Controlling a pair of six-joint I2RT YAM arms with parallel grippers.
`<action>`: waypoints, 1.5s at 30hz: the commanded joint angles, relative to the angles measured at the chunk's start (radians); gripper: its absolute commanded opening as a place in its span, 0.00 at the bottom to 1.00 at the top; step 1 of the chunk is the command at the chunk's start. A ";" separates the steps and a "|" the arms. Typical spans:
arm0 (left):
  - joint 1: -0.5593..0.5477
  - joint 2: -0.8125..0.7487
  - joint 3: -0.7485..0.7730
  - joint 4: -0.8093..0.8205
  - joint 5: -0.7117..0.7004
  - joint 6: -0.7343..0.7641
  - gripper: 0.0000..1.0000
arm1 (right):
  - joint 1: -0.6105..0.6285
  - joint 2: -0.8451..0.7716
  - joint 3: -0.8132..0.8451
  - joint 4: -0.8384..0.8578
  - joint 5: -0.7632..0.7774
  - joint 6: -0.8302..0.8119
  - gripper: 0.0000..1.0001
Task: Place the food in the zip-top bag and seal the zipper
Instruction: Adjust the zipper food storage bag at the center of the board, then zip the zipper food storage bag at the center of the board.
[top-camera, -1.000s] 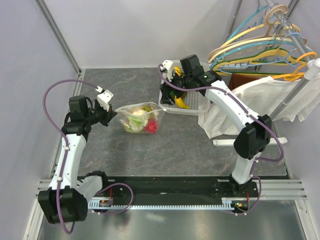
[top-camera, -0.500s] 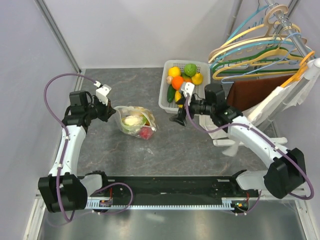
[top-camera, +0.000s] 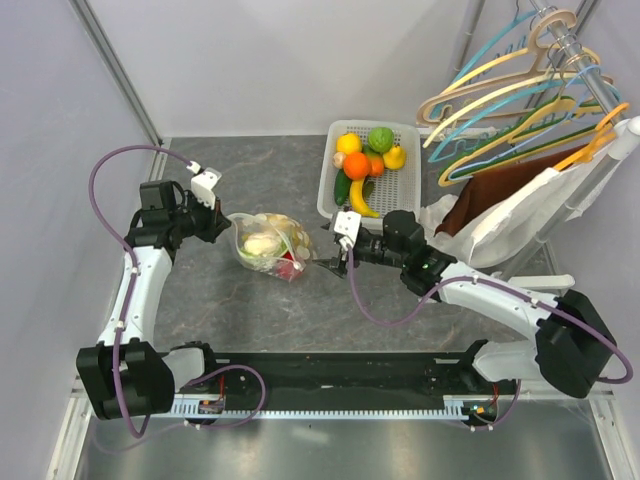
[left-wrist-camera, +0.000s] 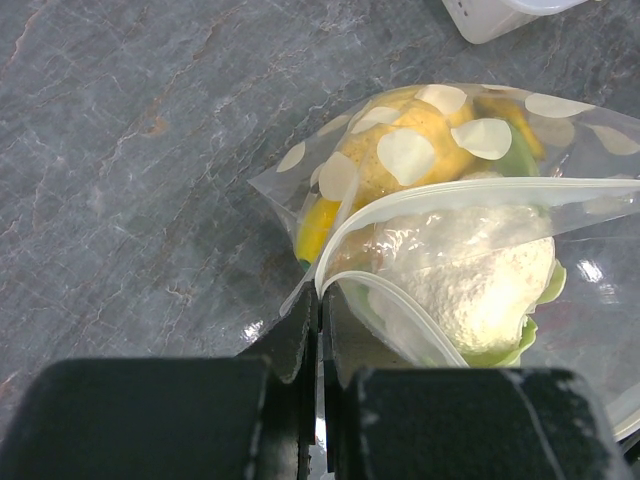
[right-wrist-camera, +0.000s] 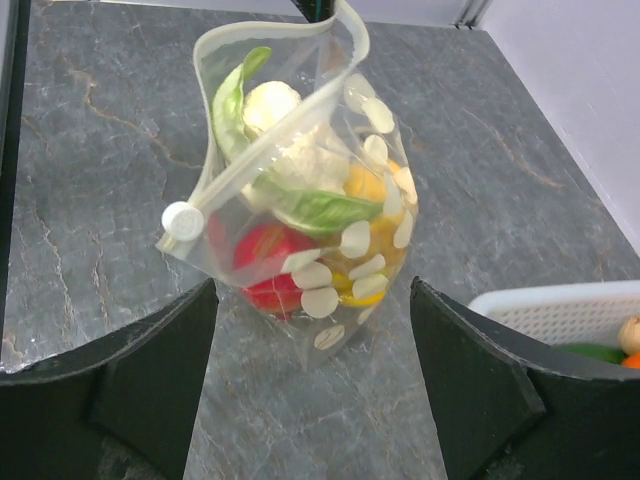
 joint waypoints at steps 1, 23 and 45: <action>0.004 -0.004 0.041 0.002 0.003 -0.031 0.02 | 0.067 0.022 -0.011 0.102 0.000 -0.073 0.81; 0.018 -0.011 0.032 -0.002 0.017 -0.022 0.02 | 0.173 0.201 0.044 0.191 0.249 -0.096 0.68; 0.064 0.048 0.250 -0.379 0.238 0.243 0.64 | 0.097 0.033 0.231 -0.118 0.034 0.047 0.00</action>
